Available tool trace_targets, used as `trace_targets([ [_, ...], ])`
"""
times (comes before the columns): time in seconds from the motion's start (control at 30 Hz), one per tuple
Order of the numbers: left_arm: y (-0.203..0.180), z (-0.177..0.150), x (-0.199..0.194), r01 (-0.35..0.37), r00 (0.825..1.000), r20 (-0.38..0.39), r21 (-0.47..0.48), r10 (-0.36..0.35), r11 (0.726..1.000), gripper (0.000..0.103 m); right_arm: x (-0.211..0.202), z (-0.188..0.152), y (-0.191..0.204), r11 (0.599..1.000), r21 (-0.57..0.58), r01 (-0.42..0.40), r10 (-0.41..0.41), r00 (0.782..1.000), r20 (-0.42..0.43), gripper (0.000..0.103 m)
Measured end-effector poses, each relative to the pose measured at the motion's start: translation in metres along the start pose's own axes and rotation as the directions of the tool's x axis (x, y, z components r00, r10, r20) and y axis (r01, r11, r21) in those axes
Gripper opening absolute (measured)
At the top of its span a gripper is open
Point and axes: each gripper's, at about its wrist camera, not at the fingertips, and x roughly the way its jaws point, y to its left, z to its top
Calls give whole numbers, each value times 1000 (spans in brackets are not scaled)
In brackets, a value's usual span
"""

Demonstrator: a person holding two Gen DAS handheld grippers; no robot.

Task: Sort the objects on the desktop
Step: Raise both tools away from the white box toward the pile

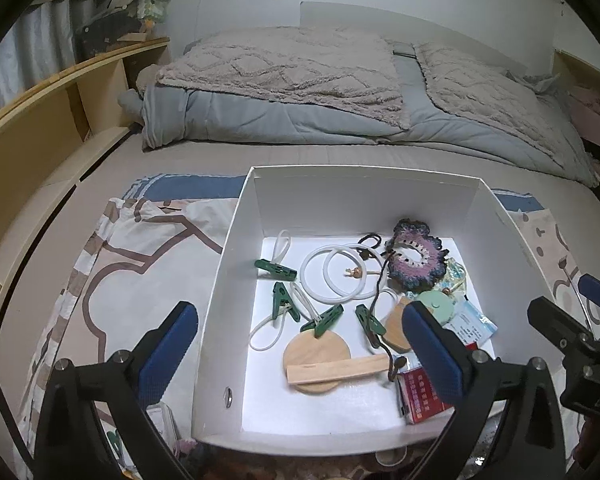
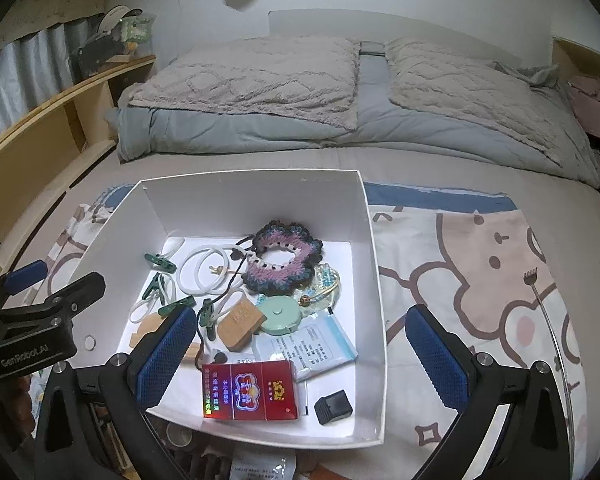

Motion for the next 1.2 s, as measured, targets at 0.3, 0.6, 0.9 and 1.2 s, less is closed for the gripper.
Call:
trace_targets([
  [0.3, 7, -2, -25, 7, 1000, 31, -15, -7, 1000, 103, -24, 0, 2, 1000, 15, -3, 2, 999, 32, 103],
  [0.6, 15, -3, -55, 2, 997, 73, -25, 0, 1000, 103, -52, 2, 9, 999, 22, -25, 23, 997, 76, 103],
  [0.9, 20, -9, -84, 2, 994, 105, -15, 0, 1000, 103, -79, 0, 19, 999, 13, -46, 44, 992, 116, 103],
  [1.2, 27, -11, -110, 9, 991, 136, -39, -4, 999, 103, -107, -1, 24, 998, 3, -59, 58, 986, 155, 103],
])
